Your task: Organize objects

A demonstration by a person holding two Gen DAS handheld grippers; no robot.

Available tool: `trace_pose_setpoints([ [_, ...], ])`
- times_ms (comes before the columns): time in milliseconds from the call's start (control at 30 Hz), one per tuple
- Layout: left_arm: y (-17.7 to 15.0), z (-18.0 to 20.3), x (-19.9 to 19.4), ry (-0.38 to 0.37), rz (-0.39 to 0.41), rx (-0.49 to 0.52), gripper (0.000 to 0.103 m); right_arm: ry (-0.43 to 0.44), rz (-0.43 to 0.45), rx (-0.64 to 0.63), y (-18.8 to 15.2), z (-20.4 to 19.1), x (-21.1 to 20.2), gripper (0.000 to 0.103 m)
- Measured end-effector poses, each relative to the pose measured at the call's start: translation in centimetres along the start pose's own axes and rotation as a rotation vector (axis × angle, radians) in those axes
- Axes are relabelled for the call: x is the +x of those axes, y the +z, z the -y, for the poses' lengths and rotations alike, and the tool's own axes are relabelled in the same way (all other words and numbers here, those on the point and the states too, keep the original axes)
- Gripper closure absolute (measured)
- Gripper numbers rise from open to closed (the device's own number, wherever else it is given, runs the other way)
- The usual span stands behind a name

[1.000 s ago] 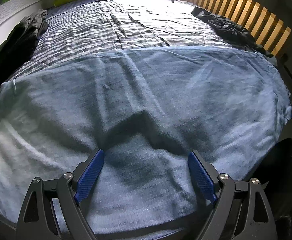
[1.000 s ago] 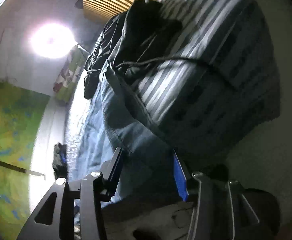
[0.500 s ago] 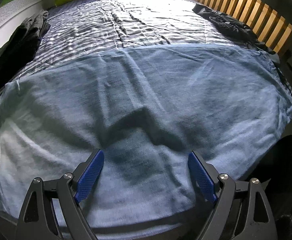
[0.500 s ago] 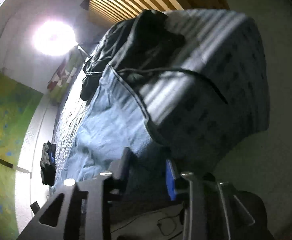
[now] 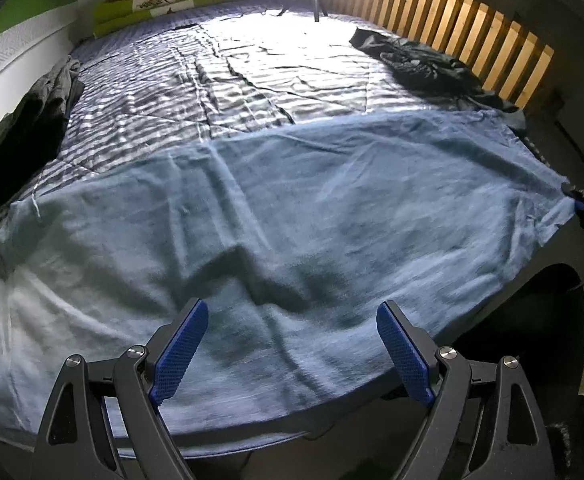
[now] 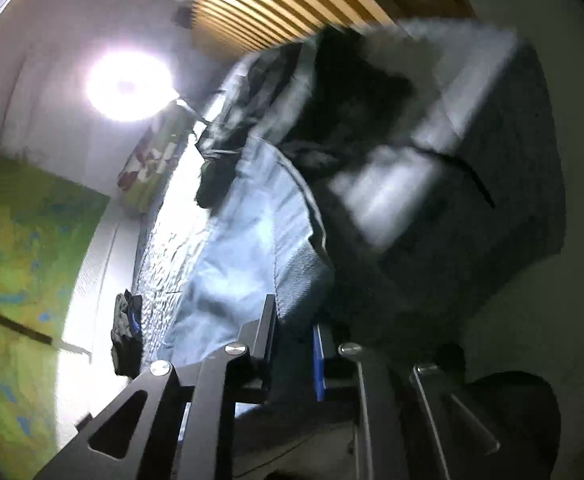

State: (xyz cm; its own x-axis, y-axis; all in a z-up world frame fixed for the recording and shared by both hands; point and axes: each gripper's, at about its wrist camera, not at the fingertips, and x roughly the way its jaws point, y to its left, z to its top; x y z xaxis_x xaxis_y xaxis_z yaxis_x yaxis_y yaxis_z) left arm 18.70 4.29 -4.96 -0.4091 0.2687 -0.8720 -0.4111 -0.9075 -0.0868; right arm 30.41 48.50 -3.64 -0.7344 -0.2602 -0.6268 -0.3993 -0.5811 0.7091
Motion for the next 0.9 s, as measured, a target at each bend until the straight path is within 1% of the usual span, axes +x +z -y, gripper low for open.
trace_pose_setpoints([
  [33, 0.1, -0.2, -0.3, -0.015, 0.005, -0.007, 0.015, -0.009, 0.015, -0.029, 0.1, -1.2, -0.3, 0.090],
  [100, 0.3, -0.8, -0.8, -0.059, 0.023, -0.037, 0.015, 0.009, 0.050, -0.099, 0.5, -4.1, -1.4, 0.090],
  [167, 0.6, -0.9, -0.6, -0.135, 0.040, -0.106, 0.015, 0.013, 0.078, -0.135, 1.0, -5.3, -2.2, 0.090],
  [200, 0.6, -0.5, -0.2, -0.166, 0.037, -0.111, 0.015, 0.010, 0.088, -0.137, 1.3, -6.1, -2.1, 0.090],
  [233, 0.6, 0.6, 0.4, -0.188, 0.028, -0.085, 0.015, 0.007, 0.088, -0.133, 1.4, -6.3, -1.9, 0.090],
  [267, 0.5, 1.8, 1.0, -0.186, 0.018, -0.041, 0.015, 0.001, 0.084, -0.125, 1.6, -6.6, -1.7, 0.090],
  [333, -0.1, 4.7, 2.6, -0.155, -0.021, 0.078, 0.015, -0.019, 0.075, -0.108, 1.7, -6.8, -1.2, 0.090],
  [367, -0.6, 5.7, 3.8, -0.147, -0.056, 0.116, 0.015, -0.039, 0.075, -0.101, 1.8, -6.9, -1.0, 0.090],
  [400, -0.9, 6.3, 4.4, -0.131, -0.066, 0.138, 0.014, -0.054, 0.076, -0.090, 1.8, -6.9, -0.9, 0.090],
  [433, -1.1, 6.7, 4.3, -0.120, -0.054, 0.164, 0.014, -0.055, 0.074, -0.082, 1.8, -6.9, -0.8, 0.090],
  [467, -1.1, 6.6, 4.1, -0.135, -0.056, 0.166, 0.014, -0.056, 0.075, -0.080, 1.6, -6.8, -0.8, 0.090],
  [500, -1.0, 6.0, 3.6, -0.162, -0.053, 0.145, 0.014, -0.059, 0.082, -0.083, 1.5, -7.4, -0.8, 0.090],
  [533, -0.8, 4.8, 2.6, -0.185, -0.034, 0.103, 0.014, -0.057, 0.090, -0.093, 1.6, -8.2, -0.8, 0.090],
  [567, -0.7, 3.5, 1.5, -0.192, -0.010, 0.068, 0.015, -0.052, 0.097, -0.112, 1.4, -9.2, -0.9, 0.090],
  [667, -0.8, -1.5, -2.1, -0.178, 0.075, -0.021, 0.015, -0.035, 0.113, -0.197, 0.5, -13.3, -0.7, 0.091],
  [700, -0.9, -3.0, -3.0, -0.160, 0.097, -0.042, 0.015, -0.029, 0.115, -0.235, 0.1, -15.3, -0.3, 0.091],
  [767, -1.3, -7.6, -5.0, -0.089, 0.145, -0.101, 0.015, -0.008, 0.110, -0.289, -0.8, -18.6, 0.6, 0.091],
  [800, -1.7, -10.6, -6.2, -0.041, 0.168, -0.148, 0.015, 0.009, 0.100, -0.318, -1.5, -20.7, 1.4, 0.091],
  [900, -2.6, -18.1, -8.3, 0.030, 0.223, -0.270, 0.015, 0.061, 0.070, -0.407, -4.0, -26.9, 3.8, 0.091],
])
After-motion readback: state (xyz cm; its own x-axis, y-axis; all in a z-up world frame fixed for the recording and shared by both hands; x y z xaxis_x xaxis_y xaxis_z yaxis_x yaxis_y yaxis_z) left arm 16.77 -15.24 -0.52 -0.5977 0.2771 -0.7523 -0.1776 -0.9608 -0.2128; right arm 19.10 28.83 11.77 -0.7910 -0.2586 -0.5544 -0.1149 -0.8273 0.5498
